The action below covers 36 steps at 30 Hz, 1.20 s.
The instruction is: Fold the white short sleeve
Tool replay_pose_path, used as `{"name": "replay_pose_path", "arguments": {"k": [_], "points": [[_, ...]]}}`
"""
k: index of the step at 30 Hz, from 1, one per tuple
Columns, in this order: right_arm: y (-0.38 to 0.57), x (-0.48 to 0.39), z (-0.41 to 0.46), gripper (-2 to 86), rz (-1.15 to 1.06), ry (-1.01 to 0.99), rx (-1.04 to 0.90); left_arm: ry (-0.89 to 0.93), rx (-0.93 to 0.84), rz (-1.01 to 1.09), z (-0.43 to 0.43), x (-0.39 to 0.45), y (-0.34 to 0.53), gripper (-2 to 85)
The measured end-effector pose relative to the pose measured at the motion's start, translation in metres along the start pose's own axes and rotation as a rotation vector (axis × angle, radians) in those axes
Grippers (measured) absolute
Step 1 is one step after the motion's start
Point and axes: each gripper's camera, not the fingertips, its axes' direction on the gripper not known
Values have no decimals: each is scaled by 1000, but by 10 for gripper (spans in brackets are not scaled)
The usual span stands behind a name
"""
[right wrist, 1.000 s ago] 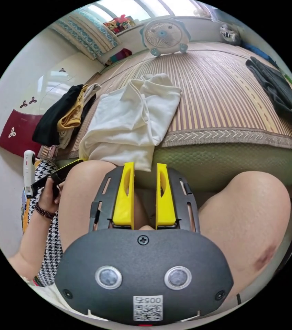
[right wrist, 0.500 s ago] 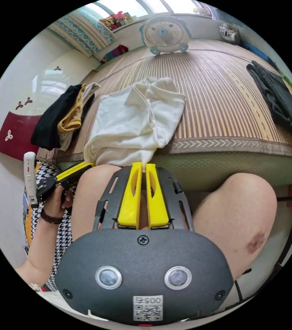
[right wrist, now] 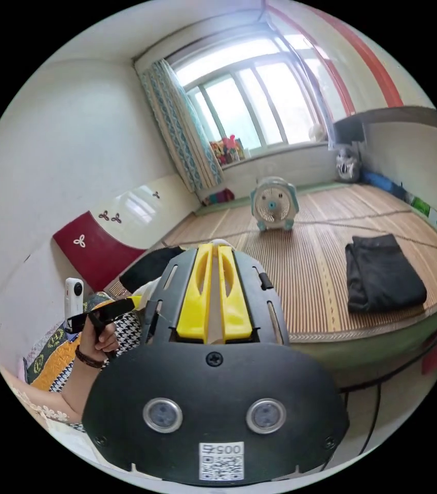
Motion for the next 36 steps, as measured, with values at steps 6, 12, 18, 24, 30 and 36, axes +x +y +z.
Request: {"name": "replay_pose_path", "arguments": {"k": [6, 12, 18, 24, 30, 36], "points": [[-4, -24, -72, -14, -54, 0, 92, 75, 94, 11, -43, 30, -1, 44], [12, -35, -107, -13, -50, -10, 116, 88, 112, 27, -70, 41, 6, 45], [21, -66, -121, -13, -95, -46, 107, 71, 172, 43, -108, 44, 12, 44], [8, -114, -111, -13, -175, -117, 104, 49, 274, 67, -159, 40, 9, 44], [-15, -159, -38, -13, -216, -169, 21, -70, 310, 12, -187, 3, -16, 45], [-74, -222, 70, -13, -279, -161, -18, -252, 316, -21, -197, -54, -107, 44]]}}
